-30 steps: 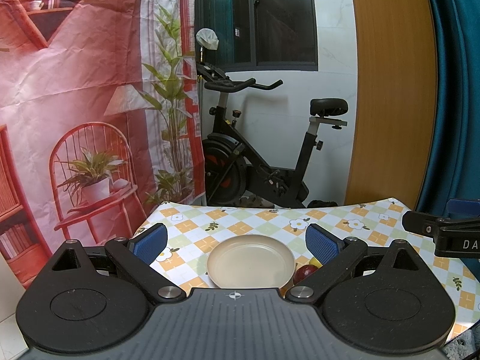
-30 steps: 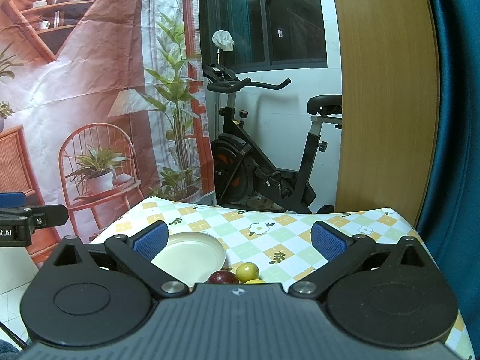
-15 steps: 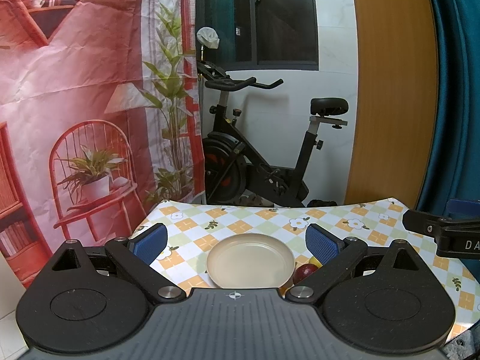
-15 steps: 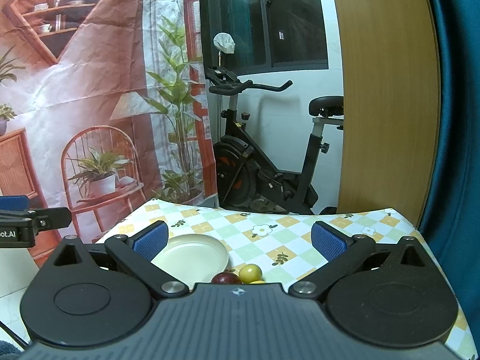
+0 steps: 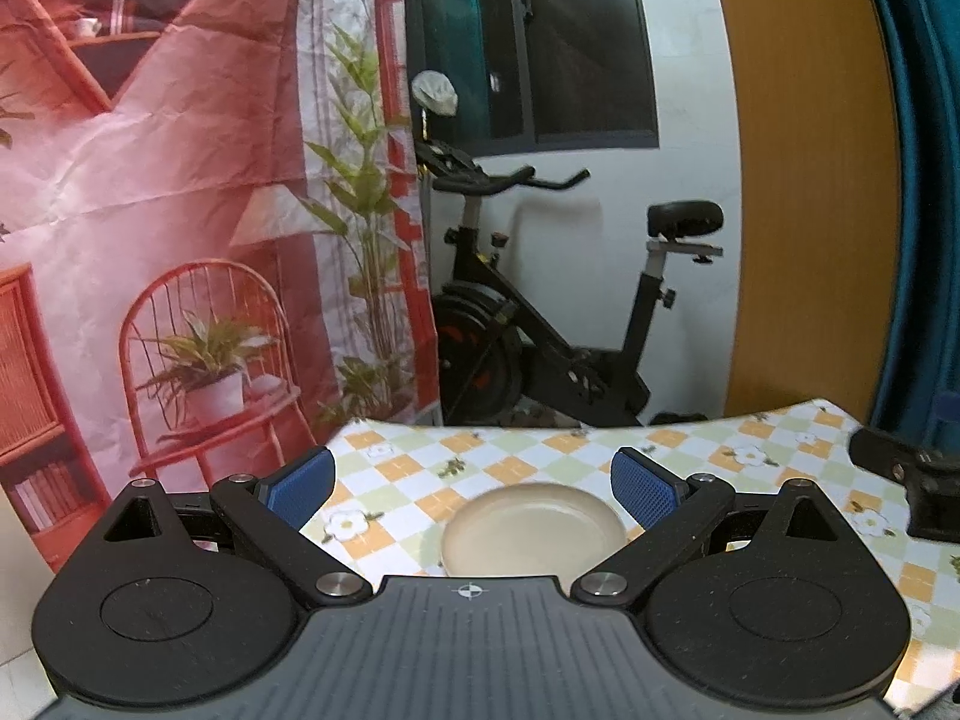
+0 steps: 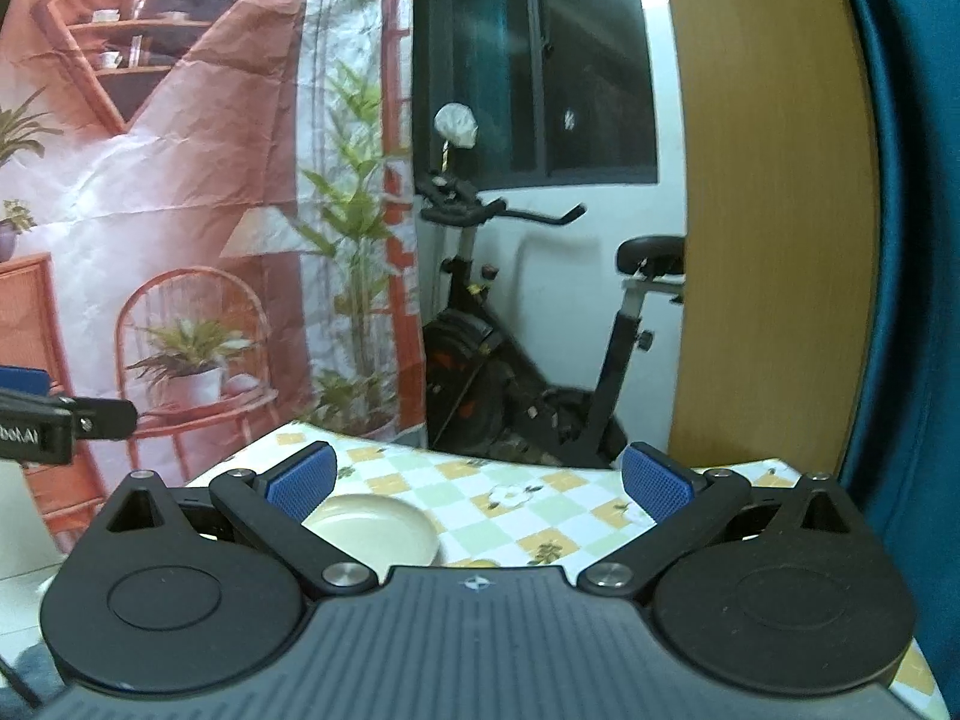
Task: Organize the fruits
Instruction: 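Move the right tool toward the green apple near the fruit pile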
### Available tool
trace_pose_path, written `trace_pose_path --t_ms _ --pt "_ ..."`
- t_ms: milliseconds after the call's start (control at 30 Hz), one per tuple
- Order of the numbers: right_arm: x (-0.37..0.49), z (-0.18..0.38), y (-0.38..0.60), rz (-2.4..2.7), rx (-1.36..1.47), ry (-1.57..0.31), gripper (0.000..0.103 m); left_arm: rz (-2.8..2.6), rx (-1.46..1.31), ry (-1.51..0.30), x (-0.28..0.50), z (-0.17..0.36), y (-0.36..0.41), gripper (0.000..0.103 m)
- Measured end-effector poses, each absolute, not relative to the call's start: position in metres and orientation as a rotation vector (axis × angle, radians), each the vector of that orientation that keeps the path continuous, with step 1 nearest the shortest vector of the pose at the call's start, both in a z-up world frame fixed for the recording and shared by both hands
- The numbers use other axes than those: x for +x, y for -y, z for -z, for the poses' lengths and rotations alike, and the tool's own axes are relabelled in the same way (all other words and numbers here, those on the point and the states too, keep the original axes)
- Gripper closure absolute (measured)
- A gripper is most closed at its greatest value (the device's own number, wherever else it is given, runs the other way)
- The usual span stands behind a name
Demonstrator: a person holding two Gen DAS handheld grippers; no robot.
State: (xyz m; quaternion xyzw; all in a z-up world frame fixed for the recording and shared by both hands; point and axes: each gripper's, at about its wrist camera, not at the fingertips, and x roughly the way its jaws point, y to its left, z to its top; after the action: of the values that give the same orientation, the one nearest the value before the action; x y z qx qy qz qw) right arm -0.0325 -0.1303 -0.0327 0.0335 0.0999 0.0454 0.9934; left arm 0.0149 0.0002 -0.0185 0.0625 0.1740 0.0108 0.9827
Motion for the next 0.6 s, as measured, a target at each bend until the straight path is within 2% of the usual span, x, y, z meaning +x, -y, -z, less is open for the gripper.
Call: trace_pose_path --t_ms 367,600 --pt "-0.022 0.1 0.124 -0.09 0.056 -0.16 0.0 -0.012 0.112 -0.375 0.035 0.047 -0.007 0.004" --pt "-0.017 0.124 0.124 -0.217 0.097 -0.188 0.0 0.037 0.086 -0.42 0.039 0.064 -0.009 0.005"
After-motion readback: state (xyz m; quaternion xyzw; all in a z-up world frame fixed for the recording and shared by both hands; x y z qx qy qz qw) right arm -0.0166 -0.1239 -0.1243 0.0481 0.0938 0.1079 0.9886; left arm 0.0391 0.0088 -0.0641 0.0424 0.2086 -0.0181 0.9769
